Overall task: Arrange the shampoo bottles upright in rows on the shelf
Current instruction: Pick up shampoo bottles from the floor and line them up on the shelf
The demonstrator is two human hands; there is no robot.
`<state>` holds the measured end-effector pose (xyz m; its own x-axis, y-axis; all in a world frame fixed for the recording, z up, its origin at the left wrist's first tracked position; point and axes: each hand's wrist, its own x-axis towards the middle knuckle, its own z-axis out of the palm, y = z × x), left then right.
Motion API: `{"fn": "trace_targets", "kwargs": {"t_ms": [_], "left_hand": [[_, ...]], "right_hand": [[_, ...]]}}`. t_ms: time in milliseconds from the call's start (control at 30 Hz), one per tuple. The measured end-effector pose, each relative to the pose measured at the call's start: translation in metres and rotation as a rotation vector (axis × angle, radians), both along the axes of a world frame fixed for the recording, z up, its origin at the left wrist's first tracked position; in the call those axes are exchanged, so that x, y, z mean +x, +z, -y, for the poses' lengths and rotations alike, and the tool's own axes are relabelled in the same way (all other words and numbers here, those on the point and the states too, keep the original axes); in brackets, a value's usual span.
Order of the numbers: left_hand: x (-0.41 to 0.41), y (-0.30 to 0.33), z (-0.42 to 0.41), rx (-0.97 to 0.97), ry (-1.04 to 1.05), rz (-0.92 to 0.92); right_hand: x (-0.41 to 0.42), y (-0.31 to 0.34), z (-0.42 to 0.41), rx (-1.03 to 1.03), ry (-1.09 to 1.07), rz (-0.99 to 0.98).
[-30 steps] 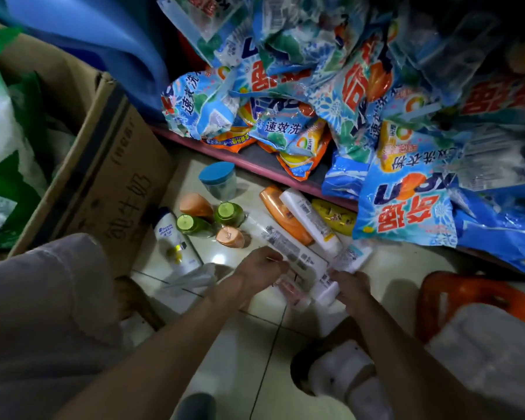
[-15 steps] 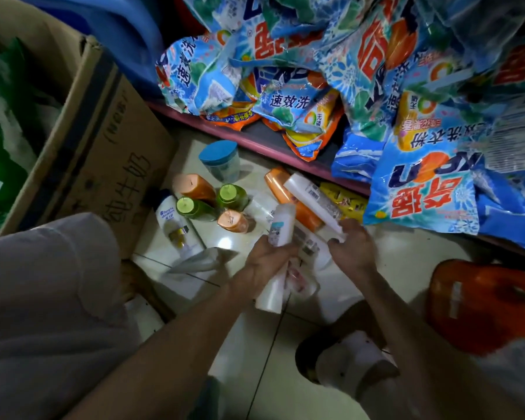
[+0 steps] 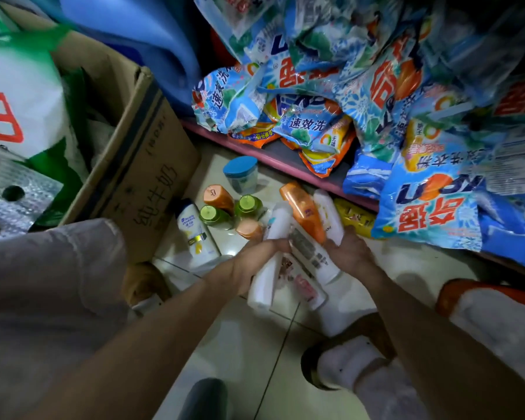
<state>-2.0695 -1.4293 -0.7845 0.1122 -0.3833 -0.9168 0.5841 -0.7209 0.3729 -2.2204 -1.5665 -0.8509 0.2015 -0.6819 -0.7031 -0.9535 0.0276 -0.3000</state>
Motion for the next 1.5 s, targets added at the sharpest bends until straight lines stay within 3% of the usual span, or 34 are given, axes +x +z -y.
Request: {"fn": "trace_targets", "kwargs": {"t_ms": [100, 200, 367, 467, 600, 700, 833, 1067, 1300, 1500], "left_hand": [[0.005, 0.033, -0.006, -0.030, 0.072, -0.076], [0.005, 0.073, -0.017, -0.131, 0.159, -0.193], [0.003, 0.133, -0.041, -0.349, 0.295, -0.256], [-0.004, 0.165, -0.055, -0.441, 0.277, -0.198], [-0.017, 0.203, -0.064, -0.542, 0.286, -0.171], [-0.013, 0.225, -0.064, -0.628, 0.355, -0.158], [0.004, 0.242, -0.063, -0.702, 0.322, -0.156], [0.008, 0.262, -0.050, -0.628, 0.139, 0.095], [0.009, 0.262, -0.048, -0.645, 0.221, 0.054], [0.008, 0.261, -0.046, -0.629, 0.222, 0.075]], "right_hand": [[0.007, 0.060, -0.004, 0.283, -0.319, 0.166], [-0.007, 0.133, -0.012, 0.455, -0.369, 0.268], [-0.040, 0.230, -0.052, 0.408, -0.215, 0.461], [-0.051, 0.274, -0.082, 0.338, -0.158, 0.569], [-0.062, 0.321, -0.107, 0.254, -0.139, 0.633], [-0.073, 0.349, -0.106, 0.306, -0.168, 0.710], [-0.093, 0.358, -0.103, 0.323, -0.129, 0.794], [-0.092, 0.345, -0.084, 0.314, -0.260, 0.893], [-0.083, 0.348, -0.080, 0.675, -0.340, 1.195], [-0.080, 0.347, -0.082, 0.618, -0.405, 1.220]]}}
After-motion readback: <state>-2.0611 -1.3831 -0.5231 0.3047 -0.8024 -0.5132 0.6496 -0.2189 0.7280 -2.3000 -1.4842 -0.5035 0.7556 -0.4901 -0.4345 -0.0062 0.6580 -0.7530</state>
